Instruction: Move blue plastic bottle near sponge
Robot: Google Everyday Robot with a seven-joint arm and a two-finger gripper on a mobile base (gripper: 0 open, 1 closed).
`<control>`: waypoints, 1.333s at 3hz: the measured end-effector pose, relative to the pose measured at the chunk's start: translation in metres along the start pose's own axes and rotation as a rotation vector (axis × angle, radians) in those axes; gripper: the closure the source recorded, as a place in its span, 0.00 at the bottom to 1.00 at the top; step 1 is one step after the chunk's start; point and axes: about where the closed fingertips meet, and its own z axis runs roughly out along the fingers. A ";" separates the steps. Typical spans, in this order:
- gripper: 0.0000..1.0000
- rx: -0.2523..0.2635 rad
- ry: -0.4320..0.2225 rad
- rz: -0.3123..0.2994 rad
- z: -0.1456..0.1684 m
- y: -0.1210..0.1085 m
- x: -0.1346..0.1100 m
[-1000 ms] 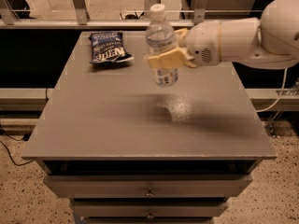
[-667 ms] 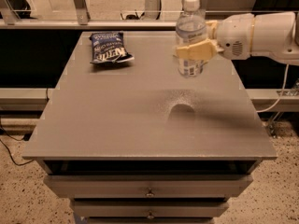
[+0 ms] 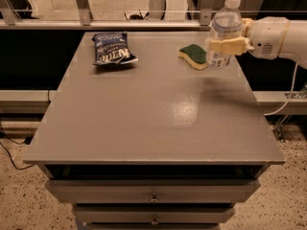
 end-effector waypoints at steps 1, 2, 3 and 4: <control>1.00 0.048 -0.009 0.006 -0.013 -0.033 0.023; 1.00 0.091 -0.015 0.025 -0.027 -0.050 0.039; 1.00 0.112 -0.039 0.049 -0.030 -0.060 0.053; 1.00 0.112 -0.050 0.076 -0.023 -0.070 0.063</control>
Offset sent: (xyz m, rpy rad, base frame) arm 0.0341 -0.0987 -0.0398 0.0632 0.0001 -0.1632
